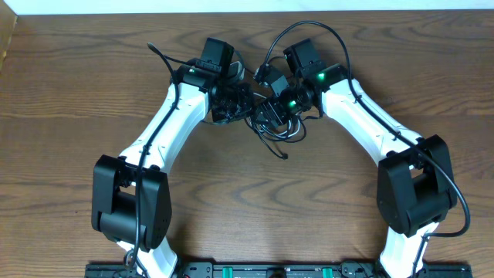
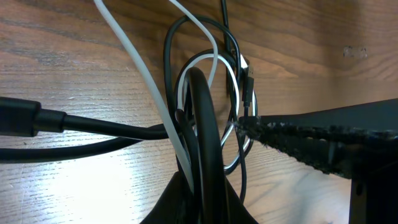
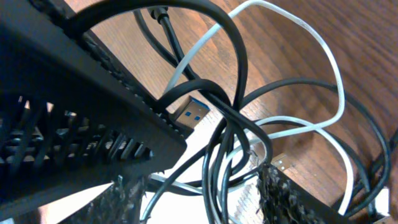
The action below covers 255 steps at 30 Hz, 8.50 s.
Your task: Untangle cables
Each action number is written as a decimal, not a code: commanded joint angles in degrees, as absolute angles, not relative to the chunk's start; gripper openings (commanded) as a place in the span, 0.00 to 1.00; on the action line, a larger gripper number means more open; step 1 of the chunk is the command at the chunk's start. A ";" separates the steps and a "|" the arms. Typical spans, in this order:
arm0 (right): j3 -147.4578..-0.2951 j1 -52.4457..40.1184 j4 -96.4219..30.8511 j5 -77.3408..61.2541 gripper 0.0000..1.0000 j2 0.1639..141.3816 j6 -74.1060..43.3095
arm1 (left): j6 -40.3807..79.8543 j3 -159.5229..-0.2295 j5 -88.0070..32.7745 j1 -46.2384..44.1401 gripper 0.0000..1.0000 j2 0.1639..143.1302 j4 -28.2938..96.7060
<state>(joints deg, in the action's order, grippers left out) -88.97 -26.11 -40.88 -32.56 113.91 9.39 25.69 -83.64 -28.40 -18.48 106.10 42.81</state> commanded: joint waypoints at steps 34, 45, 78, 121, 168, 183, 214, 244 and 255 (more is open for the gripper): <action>-85.36 -27.29 -44.36 -35.14 0.01 114.41 12.58 | 28.10 -84.62 -41.32 -15.77 0.08 105.67 43.29; -85.38 -21.21 -44.84 -45.87 0.01 112.97 12.29 | 26.65 -84.62 -38.74 -15.77 0.09 105.65 43.72; -85.38 -7.68 -47.00 -36.18 0.01 110.32 3.11 | 24.60 -84.62 -13.89 -15.77 0.25 105.67 51.66; -87.18 -16.16 -53.80 -31.75 0.01 80.25 1.34 | 8.19 -84.55 -28.05 -15.94 0.46 105.67 49.12; -132.25 -14.90 -9.89 -3.25 0.01 102.72 -23.86 | 7.09 -84.55 -27.42 -18.02 0.61 105.67 45.56; -140.07 -13.06 -53.10 -4.93 0.01 110.34 -16.97 | 7.09 -84.55 -27.44 -18.09 0.62 105.67 45.23; -139.98 -0.08 -79.64 -5.10 0.99 118.24 -13.19 | 21.28 -84.55 -25.61 -35.29 0.62 112.53 17.26; -126.52 -0.75 -77.21 -9.41 0.99 118.26 -8.05 | 28.42 -84.55 -6.94 -42.06 0.69 120.68 7.57; -125.75 -0.30 -76.14 -9.37 0.99 118.26 -6.94 | 24.16 -84.58 -14.61 -44.47 0.66 120.55 4.10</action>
